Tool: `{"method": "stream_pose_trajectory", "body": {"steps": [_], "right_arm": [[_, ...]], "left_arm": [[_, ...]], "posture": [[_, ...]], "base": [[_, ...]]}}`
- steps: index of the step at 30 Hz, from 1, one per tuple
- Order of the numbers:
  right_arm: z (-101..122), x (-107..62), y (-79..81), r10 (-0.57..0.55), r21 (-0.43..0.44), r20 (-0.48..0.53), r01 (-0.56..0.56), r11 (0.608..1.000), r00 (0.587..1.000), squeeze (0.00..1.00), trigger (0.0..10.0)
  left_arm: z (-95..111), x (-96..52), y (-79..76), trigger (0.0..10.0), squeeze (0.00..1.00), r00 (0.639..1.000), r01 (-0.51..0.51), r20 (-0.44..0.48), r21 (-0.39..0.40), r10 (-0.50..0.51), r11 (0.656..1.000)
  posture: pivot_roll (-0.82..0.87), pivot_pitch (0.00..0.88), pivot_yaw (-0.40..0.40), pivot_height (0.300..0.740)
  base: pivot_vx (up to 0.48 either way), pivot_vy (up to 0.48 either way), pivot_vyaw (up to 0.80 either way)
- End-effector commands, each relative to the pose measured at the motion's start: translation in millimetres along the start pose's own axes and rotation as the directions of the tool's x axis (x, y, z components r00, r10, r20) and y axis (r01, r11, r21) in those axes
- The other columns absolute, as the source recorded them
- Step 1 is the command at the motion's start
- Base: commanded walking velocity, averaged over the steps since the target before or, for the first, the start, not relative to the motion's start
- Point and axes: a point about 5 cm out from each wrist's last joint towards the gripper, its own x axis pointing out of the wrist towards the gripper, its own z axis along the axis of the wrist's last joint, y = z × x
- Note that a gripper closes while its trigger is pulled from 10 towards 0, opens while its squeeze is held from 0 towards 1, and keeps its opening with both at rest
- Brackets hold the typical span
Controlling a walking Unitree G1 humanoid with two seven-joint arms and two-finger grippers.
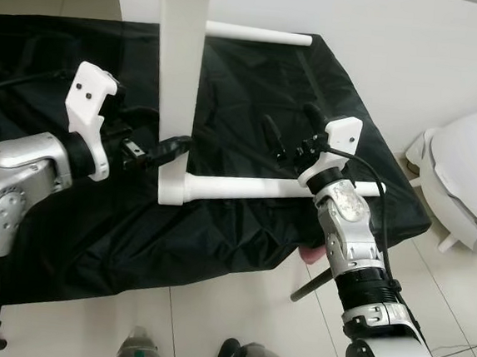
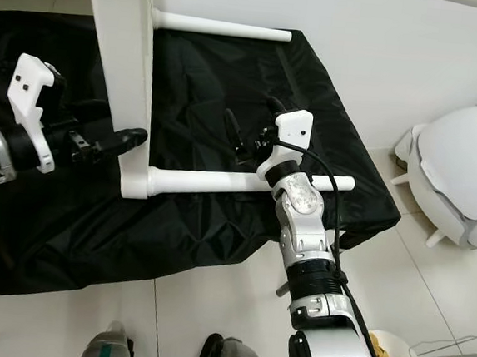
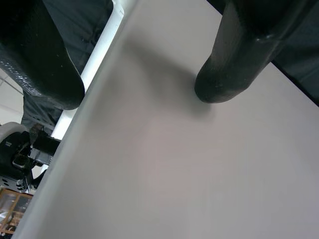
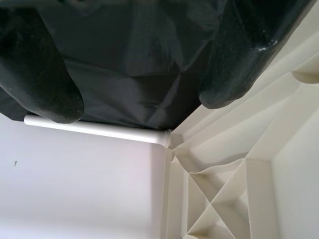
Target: Building children table
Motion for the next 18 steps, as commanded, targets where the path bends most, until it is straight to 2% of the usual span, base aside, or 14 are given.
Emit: {"method": "stream_pose_trajectory", "body": {"steps": [1,5,11,18], "right_arm": [[-3,-4.1,-2.4,-0.024,0.008,-0.016,0.024,1.0,1.0,0.0,10.0],[5,-2.8,-14.5,-0.135,-0.007,0.021,0.135,0.991,0.991,0.0,10.0],[7,-6.6,-22.0,-0.18,-0.004,0.017,0.18,0.984,0.983,0.0,10.0],[4,-10.9,-23.4,-0.195,-0.004,-0.001,0.195,0.981,0.981,0.0,10.0]], "left_arm": [[8,2.7,1.2,10.0,0.0,0.998,-0.044,0.036,0.03,0.043,0.999],[12,10.0,9.1,10.0,0.0,0.989,-0.125,0.077,0.003,0.125,0.992],[12,15.8,9.7,10.0,0.0,0.983,-0.155,0.099,-0.001,0.155,0.988],[8,23.3,10.4,10.0,0.0,0.976,-0.185,0.117,-0.014,0.185,0.983]], "posture": [[0.13,0.067,-0.045,0.74],[0.12,0.065,-0.046,0.74],[0.11,0.076,-0.052,0.74],[0.08,0.083,-0.064,0.74]], "base": [[0.0,0.0,0.0],[0.0,0.0,0.0],[0.0,0.0,0.0],[0.0,0.0,0.0]]}}
